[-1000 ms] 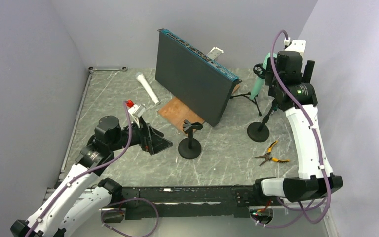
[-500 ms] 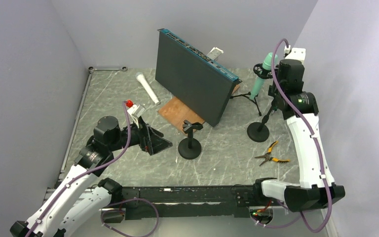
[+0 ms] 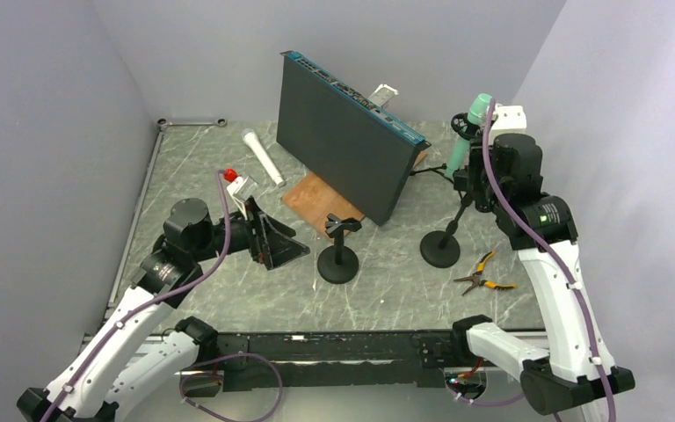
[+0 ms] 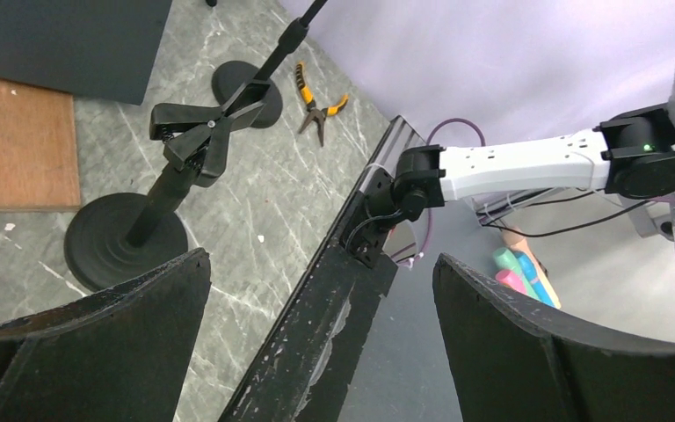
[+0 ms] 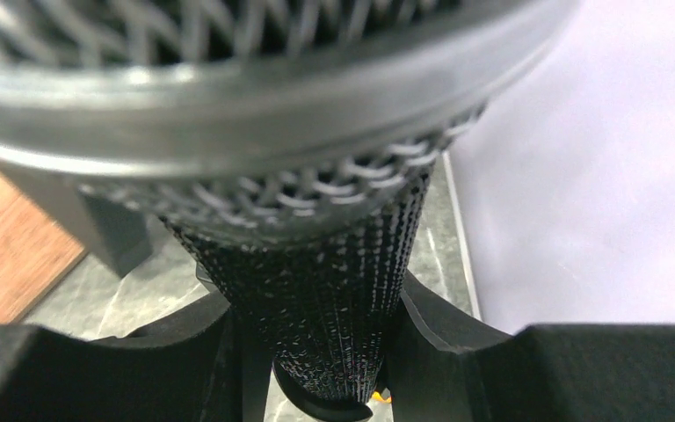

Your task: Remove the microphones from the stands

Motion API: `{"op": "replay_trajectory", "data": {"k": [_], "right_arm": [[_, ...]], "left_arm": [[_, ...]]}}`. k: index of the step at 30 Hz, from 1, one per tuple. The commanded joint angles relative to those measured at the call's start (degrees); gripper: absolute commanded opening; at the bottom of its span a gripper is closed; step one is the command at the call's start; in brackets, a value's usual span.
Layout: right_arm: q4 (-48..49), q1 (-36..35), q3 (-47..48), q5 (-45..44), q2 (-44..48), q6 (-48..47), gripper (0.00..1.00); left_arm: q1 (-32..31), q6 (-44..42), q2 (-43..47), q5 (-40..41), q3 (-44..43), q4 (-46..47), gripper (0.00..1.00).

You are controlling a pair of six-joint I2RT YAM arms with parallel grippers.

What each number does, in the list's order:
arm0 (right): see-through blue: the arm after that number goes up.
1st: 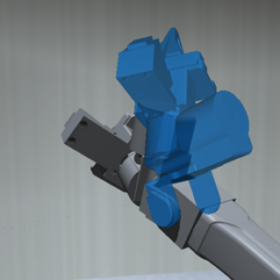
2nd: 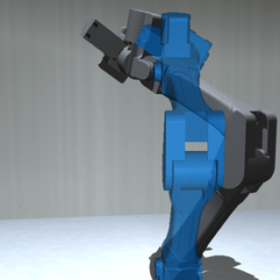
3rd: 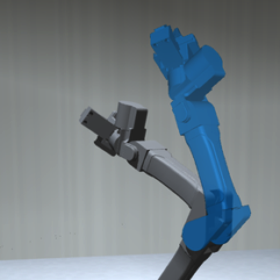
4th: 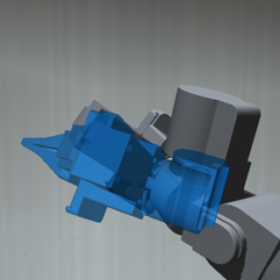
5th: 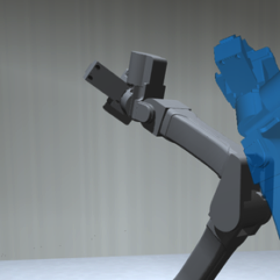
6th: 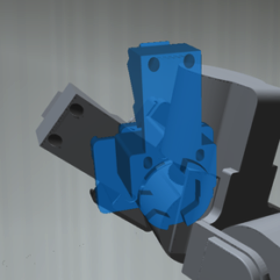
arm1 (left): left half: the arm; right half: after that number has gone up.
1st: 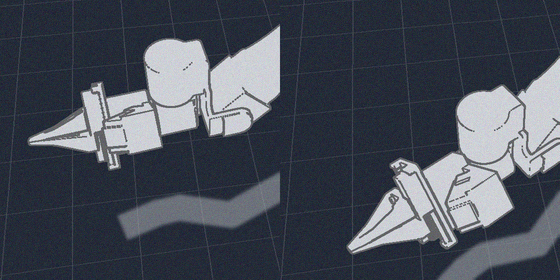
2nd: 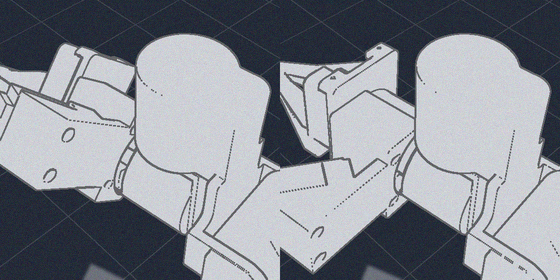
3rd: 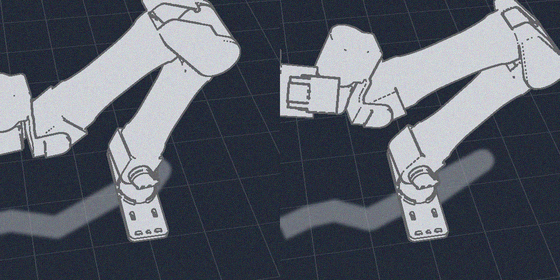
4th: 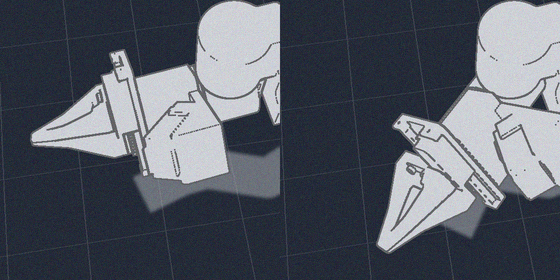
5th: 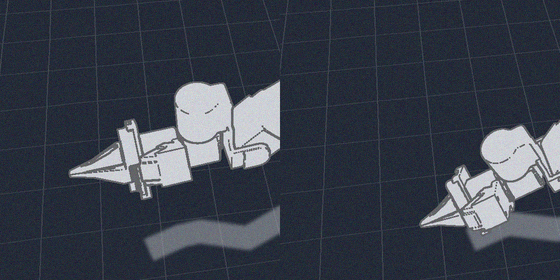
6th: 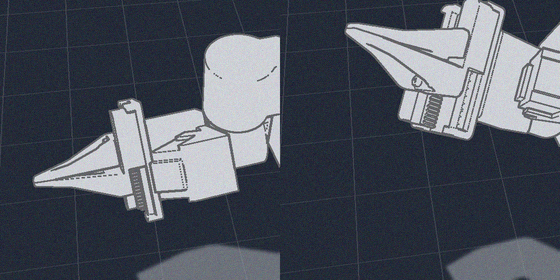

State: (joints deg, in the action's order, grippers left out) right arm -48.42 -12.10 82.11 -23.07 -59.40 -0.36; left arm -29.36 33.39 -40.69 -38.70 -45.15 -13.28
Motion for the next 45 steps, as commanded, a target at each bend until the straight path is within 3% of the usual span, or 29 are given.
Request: {"op": "replay_trajectory", "data": {"k": [1, 5, 10, 18, 23, 28, 37, 45], "right_arm": [[-1.9, -7.1, -1.3, 6.0, 2.5, 1.2, 0.16], [-2.4, -11.4, -1.7, 10.8, 2.8, 1.5, 0.13], [3.9, -15.0, -6.5, 21.5, 6.0, 0.1, 0.12], [9.1, -18.6, -8.4, 30.0, 5.7, -0.3, 0.09], [13.9, -21.6, -12.5, 34.9, 8.8, -1.2, 0.1], [15.2, -22.6, -14.9, 35.0, 10.6, -2.4, 0.11], [14.5, -22.8, -15.5, 34.0, 11.1, -3.3, 0.11], [14.7, -22.8, -15.3, 34.7, 12.3, -3.4, 0.11]], "left_arm": [[-0.2, 2.8, -0.9, -2.5, -1.2, 5.6, 0.99], [-0.2, 2.9, -2.1, -2.7, -2.4, 5.6, 0.99], [-1.5, 4.4, -3.3, -3.3, -2.4, 9.7, 0.96], [-17.8, -7.0, -10.5, 13.3, -11.2, 5.1, 0.99], [-23.1, -15.0, -16.5, 19.6, -15.4, 7.2, 0.99], [-24.9, -21.3, -20.7, 23.7, -15.5, 16.2, 1.0], [-25.1, -30.4, -27.6, 18.3, -15.3, 30.4, 0.99], [-25.1, -30.9, -35.6, 12.2, -19.7, 31.3, 0.98]]}}
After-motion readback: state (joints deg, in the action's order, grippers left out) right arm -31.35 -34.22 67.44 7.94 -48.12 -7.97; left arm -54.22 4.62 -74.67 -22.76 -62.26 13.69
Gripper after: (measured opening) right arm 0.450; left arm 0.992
